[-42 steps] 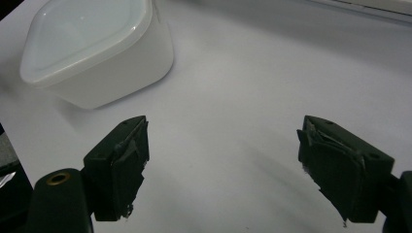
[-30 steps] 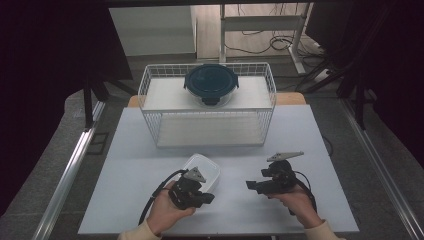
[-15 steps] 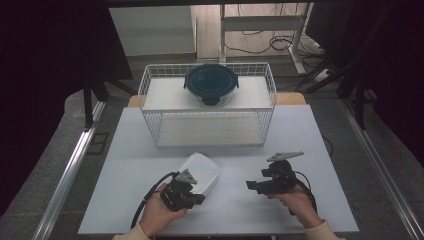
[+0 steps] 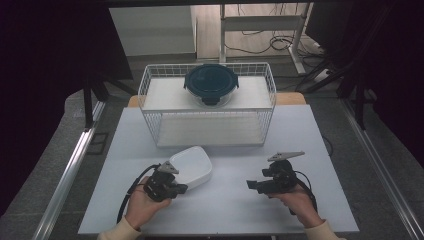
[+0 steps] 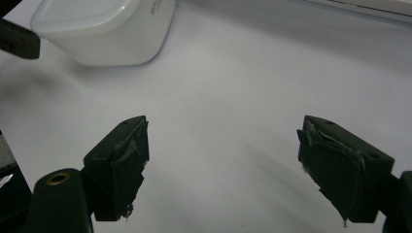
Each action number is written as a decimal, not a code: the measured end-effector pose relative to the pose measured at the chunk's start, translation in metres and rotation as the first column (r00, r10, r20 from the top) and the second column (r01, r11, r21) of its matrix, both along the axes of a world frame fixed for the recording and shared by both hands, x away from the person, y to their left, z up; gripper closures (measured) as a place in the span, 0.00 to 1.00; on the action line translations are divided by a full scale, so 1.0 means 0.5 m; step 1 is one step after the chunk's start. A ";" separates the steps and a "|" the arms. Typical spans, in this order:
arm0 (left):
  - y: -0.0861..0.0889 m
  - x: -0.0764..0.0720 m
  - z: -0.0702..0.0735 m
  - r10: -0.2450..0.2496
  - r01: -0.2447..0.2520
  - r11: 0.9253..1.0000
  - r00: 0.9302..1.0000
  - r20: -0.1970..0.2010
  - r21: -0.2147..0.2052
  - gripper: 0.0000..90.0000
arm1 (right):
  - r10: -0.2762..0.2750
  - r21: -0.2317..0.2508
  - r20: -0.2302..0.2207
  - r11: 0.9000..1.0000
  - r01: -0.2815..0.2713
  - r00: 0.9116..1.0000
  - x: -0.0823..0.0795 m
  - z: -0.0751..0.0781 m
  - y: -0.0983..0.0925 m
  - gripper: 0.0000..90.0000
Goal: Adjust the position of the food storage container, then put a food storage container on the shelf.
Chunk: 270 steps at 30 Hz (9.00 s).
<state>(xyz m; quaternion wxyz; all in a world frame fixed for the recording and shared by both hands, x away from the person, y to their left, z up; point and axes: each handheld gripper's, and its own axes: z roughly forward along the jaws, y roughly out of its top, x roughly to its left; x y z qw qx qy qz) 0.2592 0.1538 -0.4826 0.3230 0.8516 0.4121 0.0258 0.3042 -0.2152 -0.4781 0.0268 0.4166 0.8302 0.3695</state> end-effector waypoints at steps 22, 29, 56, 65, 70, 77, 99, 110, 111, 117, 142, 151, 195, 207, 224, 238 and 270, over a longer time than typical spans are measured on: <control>0.005 0.091 0.066 0.085 -0.081 0.996 0.987 0.135 -0.030 1.00 | 0.005 -0.005 -0.001 1.000 -0.005 1.000 0.001 -0.003 0.004 0.20; -0.008 0.194 0.053 0.113 -0.108 0.993 0.984 0.139 -0.043 1.00 | 0.004 -0.003 -0.002 1.000 -0.004 1.000 0.001 -0.002 0.001 0.20; -0.024 0.265 0.009 0.163 -0.159 0.987 0.972 0.170 -0.038 1.00 | -0.003 -0.001 -0.009 1.000 0.003 1.000 0.005 -0.005 -0.005 0.20; -0.059 0.239 0.016 0.050 -0.047 0.999 0.988 0.143 -0.024 1.00 | -0.002 -0.002 -0.009 1.000 0.002 1.000 0.004 -0.006 -0.004 0.20; -0.091 0.208 0.023 -0.031 0.032 0.999 0.992 0.121 -0.004 1.00 | 0.001 -0.005 -0.008 1.000 -0.001 1.000 0.004 -0.006 -0.003 0.20; -0.126 0.153 0.024 -0.158 0.155 0.987 0.983 0.092 0.037 1.00 | 0.003 -0.002 -0.008 1.000 -0.003 1.000 0.003 -0.004 -0.003 0.20; 0.128 -0.019 0.008 0.219 -0.215 0.975 0.972 0.084 -0.057 1.00 | -0.004 0.008 0.007 1.000 0.004 1.000 0.004 0.004 -0.004 0.20; 0.120 0.014 -0.039 0.231 -0.230 0.972 0.973 0.006 -0.039 1.00 | -0.005 -0.001 -0.002 1.000 0.005 1.000 0.006 0.000 -0.004 0.20; 0.116 0.018 -0.041 0.228 -0.228 0.973 0.974 0.001 -0.042 1.00 | -0.006 -0.001 -0.003 1.000 0.006 1.000 0.007 0.000 -0.005 0.20; 0.080 0.047 -0.039 0.206 -0.205 0.977 0.979 -0.004 -0.056 1.00 | -0.003 -0.005 -0.002 1.000 0.003 1.000 0.007 -0.002 -0.005 0.20; -0.010 0.107 -0.030 0.154 -0.150 0.982 0.988 0.022 -0.111 1.00 | -0.004 -0.005 0.003 1.000 0.004 1.000 0.006 -0.005 -0.001 0.20; 0.061 0.024 0.016 0.211 -0.200 0.960 0.977 0.035 -0.194 0.55 | 0.018 0.005 0.014 1.000 -0.018 1.000 0.004 -0.002 0.003 0.20; 0.005 0.083 -0.059 0.103 -0.227 0.874 0.951 -0.293 -0.430 0.59 | 0.001 0.261 -0.225 0.963 0.059 0.974 0.032 -0.028 0.123 0.55; 0.020 0.064 -0.048 0.141 -0.271 0.825 0.949 -0.282 -0.497 0.80 | -0.027 0.318 -0.269 0.941 0.116 0.963 0.027 -0.020 0.104 0.80; 0.025 0.021 0.056 0.160 -0.183 0.841 0.983 -0.088 -0.510 0.89 | 0.013 0.357 -0.098 0.934 0.023 0.995 -0.003 0.062 0.098 0.88; 0.046 0.019 0.289 0.168 -0.071 0.860 0.975 0.148 -0.506 0.89 | 0.040 0.351 0.157 0.932 -0.093 0.987 0.003 0.282 0.123 0.88; 0.086 0.313 0.500 0.165 -0.109 0.806 0.985 0.043 -0.581 0.88 | -0.002 0.349 0.114 0.936 -0.038 0.993 0.253 0.551 0.159 0.88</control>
